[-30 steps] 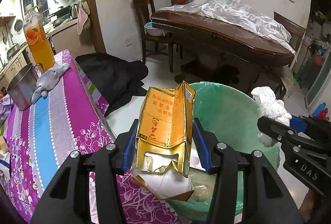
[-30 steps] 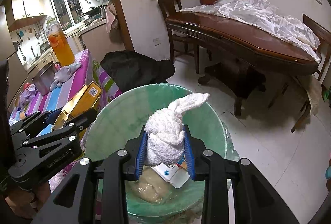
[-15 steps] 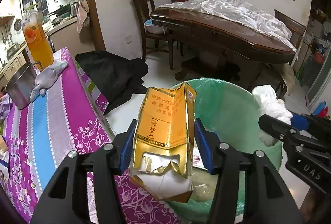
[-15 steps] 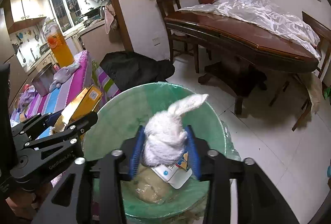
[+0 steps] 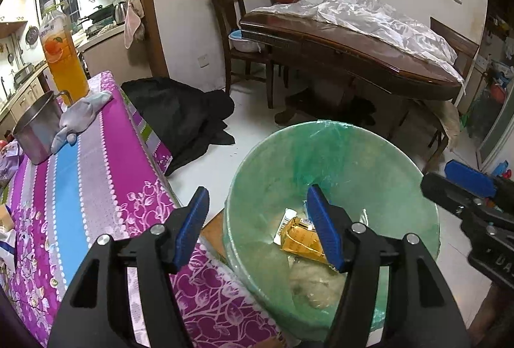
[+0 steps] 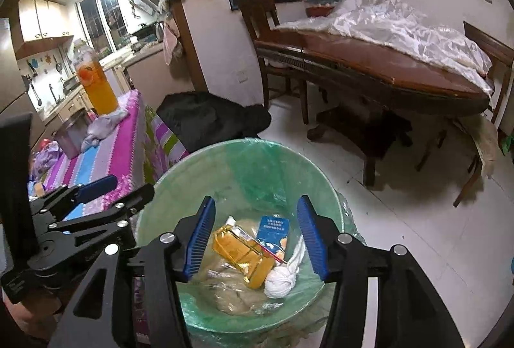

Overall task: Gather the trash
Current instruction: 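Open both tools to drop the gold pack and cloth into the bin, then move both tools back to the table and grasp the clear plastic lid with the left tool, then carry the clear lid with the left tool while the right tool carries the alcohol-wipes packet to the bin, then open the left tool to drop the lid while the right tool drops the wipes packet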

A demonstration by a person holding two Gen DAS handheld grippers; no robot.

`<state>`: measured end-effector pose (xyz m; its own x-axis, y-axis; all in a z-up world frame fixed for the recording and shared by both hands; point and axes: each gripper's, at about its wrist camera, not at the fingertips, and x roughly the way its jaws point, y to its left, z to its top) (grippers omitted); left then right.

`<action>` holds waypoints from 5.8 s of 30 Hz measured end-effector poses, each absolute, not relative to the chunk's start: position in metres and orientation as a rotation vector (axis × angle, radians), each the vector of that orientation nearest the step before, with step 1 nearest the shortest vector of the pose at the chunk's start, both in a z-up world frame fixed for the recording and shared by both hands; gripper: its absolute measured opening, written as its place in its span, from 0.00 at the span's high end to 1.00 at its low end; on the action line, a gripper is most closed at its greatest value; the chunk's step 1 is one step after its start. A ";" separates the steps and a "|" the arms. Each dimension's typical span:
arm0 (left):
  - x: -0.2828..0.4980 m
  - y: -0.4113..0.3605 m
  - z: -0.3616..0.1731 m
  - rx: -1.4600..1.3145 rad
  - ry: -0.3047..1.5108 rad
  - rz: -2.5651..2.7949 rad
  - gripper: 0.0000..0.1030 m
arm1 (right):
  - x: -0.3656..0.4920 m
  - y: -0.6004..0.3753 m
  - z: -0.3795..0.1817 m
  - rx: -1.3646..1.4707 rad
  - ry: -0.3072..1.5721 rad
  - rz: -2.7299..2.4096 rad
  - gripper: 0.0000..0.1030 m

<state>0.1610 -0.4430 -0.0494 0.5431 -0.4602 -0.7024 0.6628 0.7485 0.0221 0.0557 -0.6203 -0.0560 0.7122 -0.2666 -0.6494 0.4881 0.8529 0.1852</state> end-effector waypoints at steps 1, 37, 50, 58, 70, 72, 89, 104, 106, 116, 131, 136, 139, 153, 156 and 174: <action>0.160 -0.440 -0.048 0.303 0.729 -0.677 0.41 | 0.053 -0.615 -0.052 0.350 0.636 -0.422 0.44; 0.255 0.100 -0.058 -0.045 0.854 0.080 0.48 | 0.147 -0.314 -0.010 0.129 0.500 0.139 0.19; 0.302 0.101 -0.085 -0.017 0.894 -0.012 0.55 | 0.189 -0.262 -0.019 0.098 0.539 0.187 0.19; 0.305 0.118 -0.082 -0.101 0.849 -0.020 0.84 | 0.227 -0.224 -0.025 0.013 0.571 0.321 0.35; 0.274 0.126 -0.070 -0.163 0.792 -0.034 0.90 | 0.327 -0.141 -0.044 -0.191 0.644 0.515 0.46; 0.273 0.124 -0.072 -0.165 0.796 -0.043 0.90 | 0.345 -0.127 -0.045 -0.226 0.651 0.538 0.37; 0.266 0.108 -0.067 -0.182 0.777 -0.095 0.90 | 0.396 -0.091 -0.062 -0.300 0.716 0.587 0.63; 0.219 0.066 -0.029 -0.135 0.642 -0.099 0.90 | 0.290 -0.140 -0.016 -0.087 0.540 0.330 0.67; 0.212 0.054 -0.023 -0.121 0.626 -0.106 0.90 | 0.275 -0.151 -0.010 -0.074 0.519 0.273 0.67; 0.185 -0.017 0.004 -0.031 0.554 -0.179 0.90 | 0.220 -0.206 0.014 -0.021 0.459 0.106 0.66; 0.165 -0.124 0.028 0.027 0.514 -0.378 0.90 | 0.146 -0.325 0.037 0.056 0.414 -0.132 0.66; 0.161 -0.167 0.033 0.049 0.507 -0.444 0.90 | 0.122 -0.371 0.044 0.073 0.402 -0.212 0.66; 0.159 -0.190 0.035 0.054 0.503 -0.478 0.90 | 0.108 -0.398 0.047 0.083 0.403 -0.257 0.66; 0.146 -0.333 0.027 0.129 0.544 -0.732 0.90 | 0.055 -0.542 0.032 0.169 0.501 -0.473 0.66; 0.143 -0.361 0.020 0.146 0.566 -0.775 0.90 | 0.053 -0.572 0.021 0.201 0.540 -0.502 0.65; 0.163 -0.455 -0.048 0.260 0.787 -0.840 0.90 | 0.077 -0.659 -0.059 0.301 0.774 -0.519 0.65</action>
